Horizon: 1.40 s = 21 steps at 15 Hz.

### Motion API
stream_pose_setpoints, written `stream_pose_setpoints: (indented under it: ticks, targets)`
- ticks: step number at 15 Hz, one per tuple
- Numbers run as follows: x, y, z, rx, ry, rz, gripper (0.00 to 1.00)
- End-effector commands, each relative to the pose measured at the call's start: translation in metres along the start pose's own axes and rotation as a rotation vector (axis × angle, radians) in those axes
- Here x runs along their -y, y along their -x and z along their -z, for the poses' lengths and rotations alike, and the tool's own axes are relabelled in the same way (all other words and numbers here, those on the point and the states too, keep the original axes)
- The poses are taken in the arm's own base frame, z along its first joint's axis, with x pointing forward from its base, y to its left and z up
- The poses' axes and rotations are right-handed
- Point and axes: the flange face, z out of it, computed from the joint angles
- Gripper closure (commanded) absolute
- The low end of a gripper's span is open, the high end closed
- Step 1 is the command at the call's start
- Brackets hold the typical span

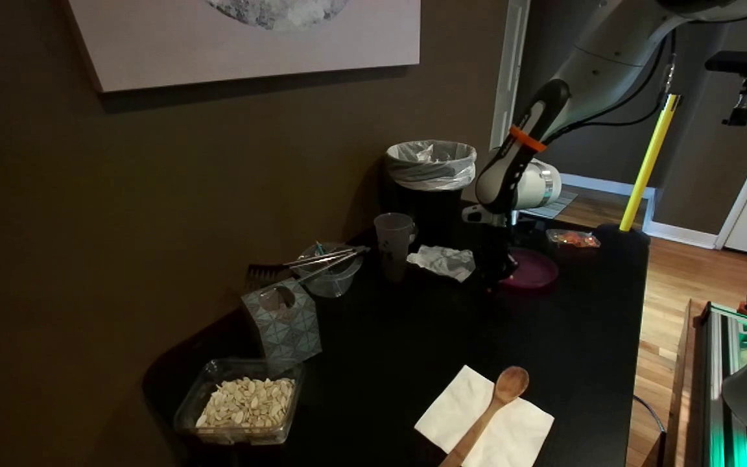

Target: Pick up the candy on the table surface and place it on the purple plate

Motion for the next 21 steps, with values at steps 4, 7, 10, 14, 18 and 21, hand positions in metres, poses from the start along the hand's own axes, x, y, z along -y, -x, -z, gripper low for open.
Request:
stream_pose_setpoints:
  ticks: [4, 7, 10, 14, 18, 21]
  targets:
    - [0.01, -0.004, 0.016, -0.048, 0.031, 0.029, 0.98]
    - [0.013, 0.0, 0.048, -0.078, 0.115, 0.031, 0.98]
    - [0.001, 0.022, 0.088, -0.101, 0.249, -0.061, 0.98]
    - [-0.006, 0.064, 0.112, -0.104, 0.301, -0.184, 0.98]
    - [0.006, 0.105, 0.1, -0.013, 0.24, -0.245, 0.98]
    - [0.013, 0.12, 0.089, 0.024, 0.186, -0.253, 0.67]
